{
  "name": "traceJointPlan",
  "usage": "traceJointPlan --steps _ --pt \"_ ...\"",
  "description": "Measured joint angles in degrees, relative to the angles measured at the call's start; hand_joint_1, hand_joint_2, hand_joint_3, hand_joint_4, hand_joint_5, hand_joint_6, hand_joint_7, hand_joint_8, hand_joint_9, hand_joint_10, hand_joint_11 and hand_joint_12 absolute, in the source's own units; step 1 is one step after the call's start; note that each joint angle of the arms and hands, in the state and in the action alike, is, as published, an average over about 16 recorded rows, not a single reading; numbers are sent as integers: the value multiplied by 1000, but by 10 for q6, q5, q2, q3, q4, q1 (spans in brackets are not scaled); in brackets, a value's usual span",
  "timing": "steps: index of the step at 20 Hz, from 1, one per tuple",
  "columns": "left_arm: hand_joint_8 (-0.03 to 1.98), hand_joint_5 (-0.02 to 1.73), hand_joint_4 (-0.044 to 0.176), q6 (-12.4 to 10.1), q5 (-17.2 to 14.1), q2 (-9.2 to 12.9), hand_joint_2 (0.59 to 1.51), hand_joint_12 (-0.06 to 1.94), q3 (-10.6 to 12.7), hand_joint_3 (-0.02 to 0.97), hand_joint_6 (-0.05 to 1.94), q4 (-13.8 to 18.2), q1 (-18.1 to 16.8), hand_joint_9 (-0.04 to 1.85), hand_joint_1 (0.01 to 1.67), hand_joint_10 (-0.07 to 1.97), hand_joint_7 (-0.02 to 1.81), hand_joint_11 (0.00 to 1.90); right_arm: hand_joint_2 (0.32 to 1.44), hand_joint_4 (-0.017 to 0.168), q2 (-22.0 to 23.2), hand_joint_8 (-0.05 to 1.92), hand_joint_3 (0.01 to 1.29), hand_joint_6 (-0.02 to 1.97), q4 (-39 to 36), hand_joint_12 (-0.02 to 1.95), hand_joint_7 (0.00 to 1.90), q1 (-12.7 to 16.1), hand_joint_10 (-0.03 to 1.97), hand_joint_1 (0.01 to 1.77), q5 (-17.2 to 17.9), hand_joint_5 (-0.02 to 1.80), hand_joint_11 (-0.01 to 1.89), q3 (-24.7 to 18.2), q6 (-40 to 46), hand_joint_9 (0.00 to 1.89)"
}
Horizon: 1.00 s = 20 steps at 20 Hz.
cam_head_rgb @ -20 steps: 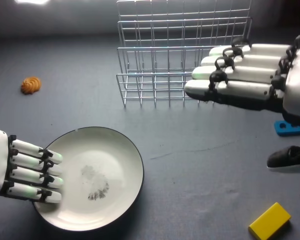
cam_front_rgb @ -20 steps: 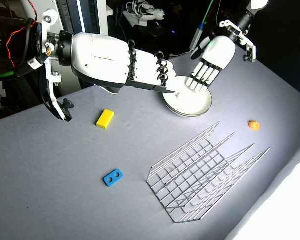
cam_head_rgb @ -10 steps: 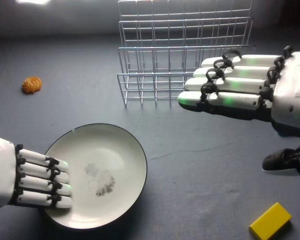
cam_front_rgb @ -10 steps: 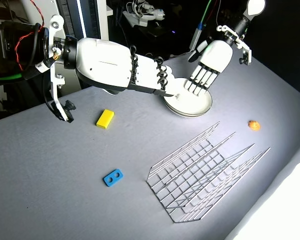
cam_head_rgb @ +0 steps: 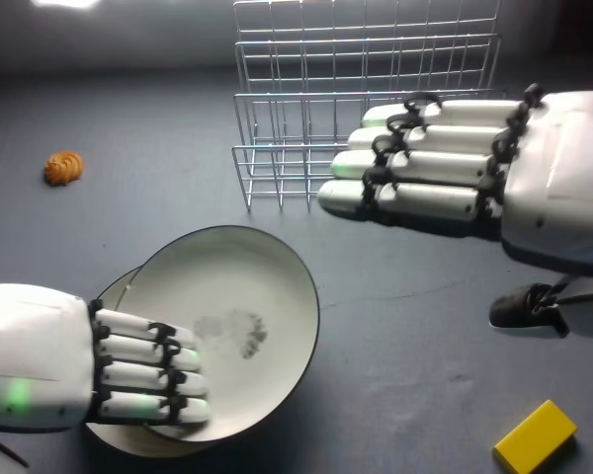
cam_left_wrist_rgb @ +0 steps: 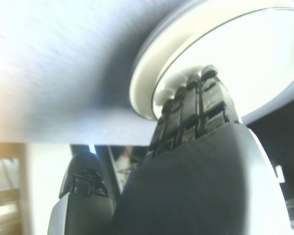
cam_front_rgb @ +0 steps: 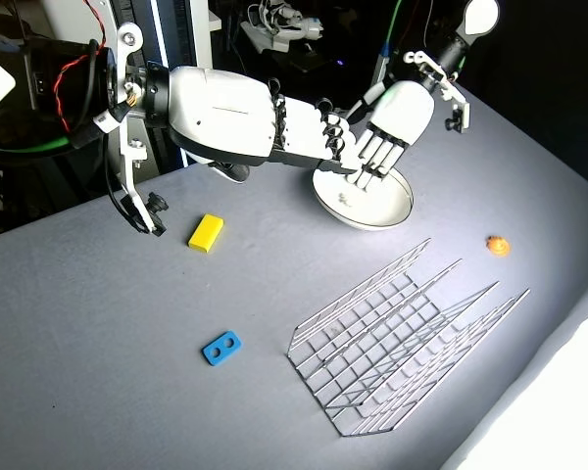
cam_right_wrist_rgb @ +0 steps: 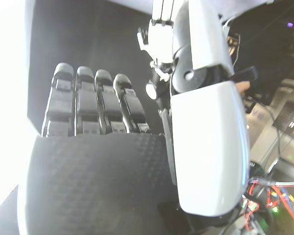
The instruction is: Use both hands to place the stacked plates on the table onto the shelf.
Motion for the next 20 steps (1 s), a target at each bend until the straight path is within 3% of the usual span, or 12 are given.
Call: traceJointPlan --steps 9,20 --pt "-18 -12 -9 0 25 -15 1194 -9 -26 11 -24 -38 -5 -16 17 3 -8 15 966 -1 -91 9 18 21 14 41 12 18 15 1158 -54 20 25 29 -107 17" --pt "-14 -5 -7 2 32 -33 1198 -23 -35 12 -11 -67 -9 -16 17 -18 1 13 968 -1 -197 9 18 21 38 218 12 42 15 1149 -128 19 19 98 -186 12"
